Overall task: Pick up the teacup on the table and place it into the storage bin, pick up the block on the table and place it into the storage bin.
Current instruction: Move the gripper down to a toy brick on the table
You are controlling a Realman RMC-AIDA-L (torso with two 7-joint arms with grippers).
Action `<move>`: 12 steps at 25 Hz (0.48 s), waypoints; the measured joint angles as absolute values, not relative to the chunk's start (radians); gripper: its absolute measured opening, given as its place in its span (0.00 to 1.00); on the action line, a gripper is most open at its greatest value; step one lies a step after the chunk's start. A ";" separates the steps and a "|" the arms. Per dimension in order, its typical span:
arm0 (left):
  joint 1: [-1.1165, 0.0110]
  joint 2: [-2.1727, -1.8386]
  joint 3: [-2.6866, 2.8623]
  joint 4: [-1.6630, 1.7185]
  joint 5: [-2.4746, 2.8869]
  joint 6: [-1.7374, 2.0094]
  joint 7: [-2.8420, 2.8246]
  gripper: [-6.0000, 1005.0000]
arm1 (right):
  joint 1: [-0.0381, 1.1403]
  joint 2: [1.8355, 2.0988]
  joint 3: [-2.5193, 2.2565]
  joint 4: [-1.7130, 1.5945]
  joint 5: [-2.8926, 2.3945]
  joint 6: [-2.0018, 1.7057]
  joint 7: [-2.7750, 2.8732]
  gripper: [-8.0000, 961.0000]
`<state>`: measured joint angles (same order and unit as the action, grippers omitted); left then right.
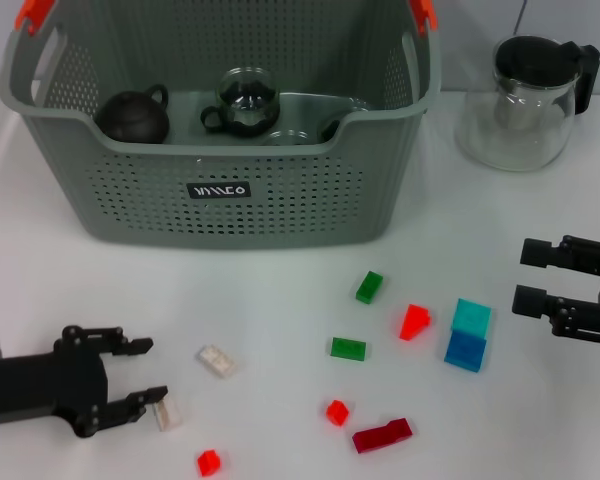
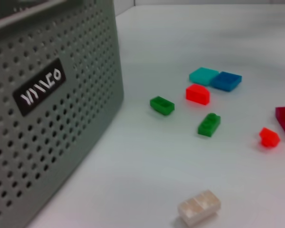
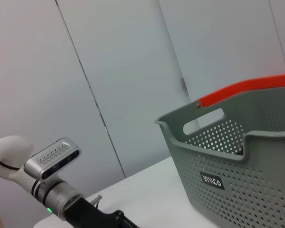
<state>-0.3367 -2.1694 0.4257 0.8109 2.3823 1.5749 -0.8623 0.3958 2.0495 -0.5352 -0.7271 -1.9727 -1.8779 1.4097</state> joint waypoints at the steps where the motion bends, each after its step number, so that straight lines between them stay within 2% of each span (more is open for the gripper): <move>1: -0.341 -2.169 0.425 0.809 2.377 1.575 -0.862 0.56 | 0.396 2.049 -0.535 -0.727 -1.973 -1.878 1.410 0.78; 12: -0.347 -2.163 0.411 0.809 2.359 1.673 -0.862 0.56 | 0.394 2.047 -0.533 -0.727 -1.973 -1.881 1.410 0.78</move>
<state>-0.3469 -2.1635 0.4114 0.8094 2.3588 1.6728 -0.8624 0.3941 2.0465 -0.5326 -0.7271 -1.9728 -1.8810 1.4097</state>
